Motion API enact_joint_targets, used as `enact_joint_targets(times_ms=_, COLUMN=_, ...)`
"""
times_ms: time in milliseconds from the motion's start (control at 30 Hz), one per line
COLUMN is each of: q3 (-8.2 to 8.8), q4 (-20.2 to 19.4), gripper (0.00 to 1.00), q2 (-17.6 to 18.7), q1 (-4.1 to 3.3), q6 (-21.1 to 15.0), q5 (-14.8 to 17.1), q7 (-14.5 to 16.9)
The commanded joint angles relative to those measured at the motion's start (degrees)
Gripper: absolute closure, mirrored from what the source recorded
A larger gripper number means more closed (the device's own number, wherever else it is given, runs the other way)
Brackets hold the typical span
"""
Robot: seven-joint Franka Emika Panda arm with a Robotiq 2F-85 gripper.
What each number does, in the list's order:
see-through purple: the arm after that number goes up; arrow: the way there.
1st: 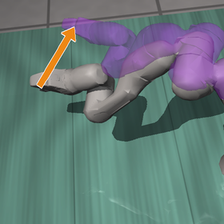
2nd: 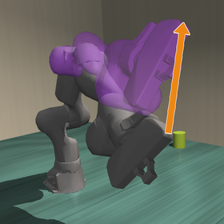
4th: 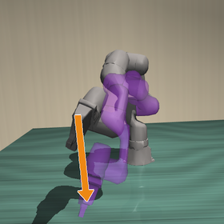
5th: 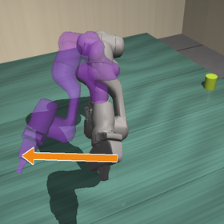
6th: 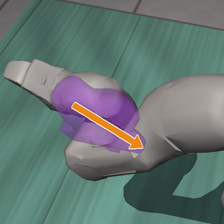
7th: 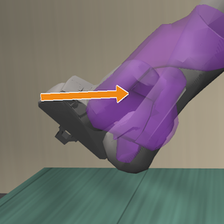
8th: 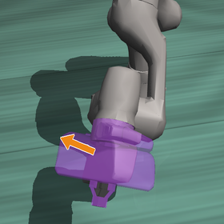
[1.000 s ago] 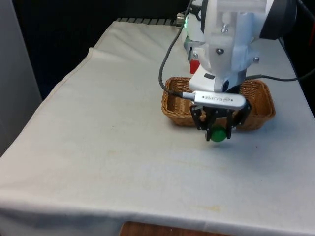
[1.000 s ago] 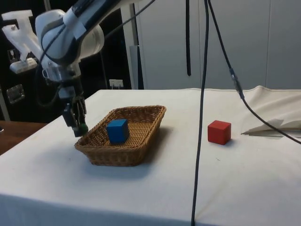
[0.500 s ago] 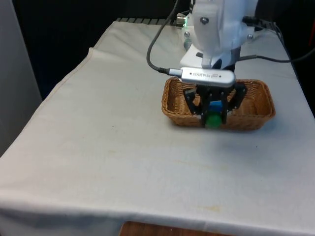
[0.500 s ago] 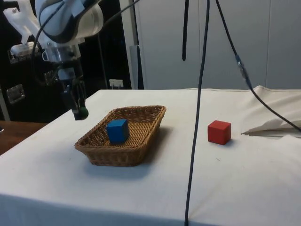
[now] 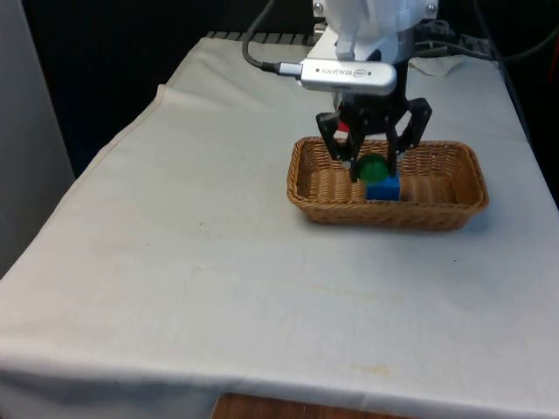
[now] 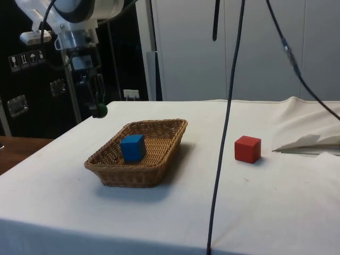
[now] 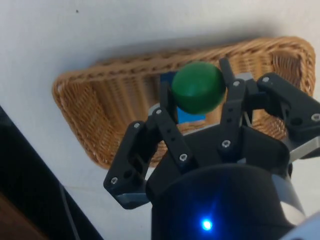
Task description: Place all non-red objects into the basket.
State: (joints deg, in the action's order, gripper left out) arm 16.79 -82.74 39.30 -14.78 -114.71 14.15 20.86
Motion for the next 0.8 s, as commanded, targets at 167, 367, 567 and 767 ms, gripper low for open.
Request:
enact_joint_targets(times_ms=167, q3=0.17, q4=-5.0, gripper=1.0, q2=-3.1, q1=-0.86, q6=-2.3, q5=-0.3, q7=0.1)
enact_joint_targets(times_ms=367, q3=0.11, q4=-8.9, gripper=1.0, q2=-5.3, q1=-1.38, q6=-4.3, q5=-0.3, q7=0.2)
enact_joint_targets(times_ms=567, q3=0.06, q4=-13.3, gripper=1.0, q2=-7.6, q1=-1.89, q6=-6.8, q5=-0.3, q7=0.3)
enact_joint_targets(times_ms=767, q3=-0.17, q4=-16.4, gripper=1.0, q2=-9.3, q1=-2.12, q6=-8.7, q5=-0.4, q7=0.3)
